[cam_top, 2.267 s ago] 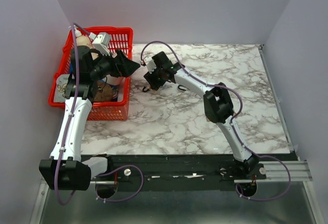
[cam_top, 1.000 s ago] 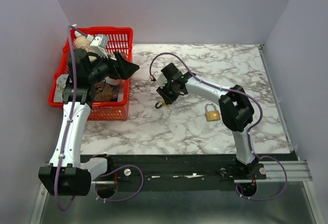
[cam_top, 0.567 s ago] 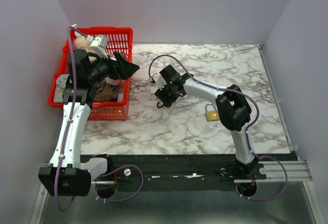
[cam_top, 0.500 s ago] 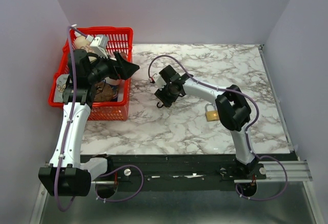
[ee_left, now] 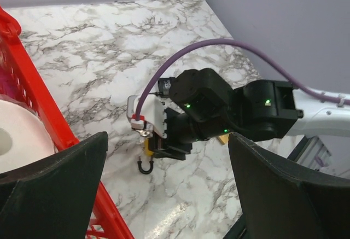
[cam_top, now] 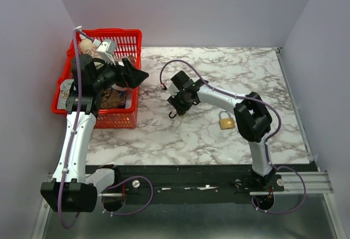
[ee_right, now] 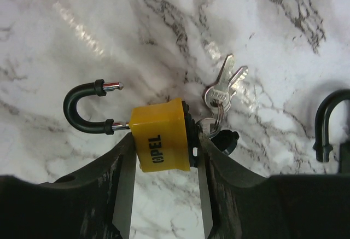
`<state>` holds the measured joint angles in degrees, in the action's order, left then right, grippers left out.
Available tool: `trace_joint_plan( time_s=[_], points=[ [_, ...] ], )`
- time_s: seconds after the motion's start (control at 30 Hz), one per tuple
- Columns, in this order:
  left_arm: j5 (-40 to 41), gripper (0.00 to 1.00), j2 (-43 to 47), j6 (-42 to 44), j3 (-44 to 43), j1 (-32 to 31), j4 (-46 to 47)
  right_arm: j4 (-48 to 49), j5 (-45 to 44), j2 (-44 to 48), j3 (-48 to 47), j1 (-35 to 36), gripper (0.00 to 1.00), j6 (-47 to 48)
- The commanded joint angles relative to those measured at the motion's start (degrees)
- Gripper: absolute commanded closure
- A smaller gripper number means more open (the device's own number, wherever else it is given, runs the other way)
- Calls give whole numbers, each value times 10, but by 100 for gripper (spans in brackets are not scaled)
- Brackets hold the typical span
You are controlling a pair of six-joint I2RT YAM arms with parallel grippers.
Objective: Lock with the key
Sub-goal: Pick up the lock from the center of the board.
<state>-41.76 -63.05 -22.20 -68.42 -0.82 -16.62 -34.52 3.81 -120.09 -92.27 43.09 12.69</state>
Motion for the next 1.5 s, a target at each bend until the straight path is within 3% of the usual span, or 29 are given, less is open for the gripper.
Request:
trace_joint_plan(
  time_s=[0.0, 0.23, 0.3, 0.43, 0.47, 0.53, 0.73, 1.0, 1.47],
  points=[
    [-35, 2, 45, 125, -2, 2, -52, -34, 51, 101, 16, -4, 99, -27],
    [-50, 6, 181, 583, 53, -12, -215, -113, 138, 165, 23, -40, 99, -66],
    [-28, 7, 216, 703, 85, -49, -246, -114, 131, 182, 38, -42, 99, -80],
    [108, 17, 227, 828, 129, -195, -239, -126, 138, 208, 39, -43, 99, -126],
    [173, 20, 225, 854, 138, -234, -231, -135, 139, 210, 36, -43, 99, -159],
    [214, 26, 229, 911, 178, -313, -182, -136, 142, 216, 38, -43, 99, -174],
    [298, 35, 222, 983, 286, -440, -14, -126, 109, 258, 52, -42, 99, -223],
    [341, 38, 196, 1035, 362, -498, 125, -118, 106, 287, 78, -32, 99, -241],
    [376, 43, 170, 1039, 383, -538, 162, -108, 120, 306, 81, 2, 99, -246]
  ],
)
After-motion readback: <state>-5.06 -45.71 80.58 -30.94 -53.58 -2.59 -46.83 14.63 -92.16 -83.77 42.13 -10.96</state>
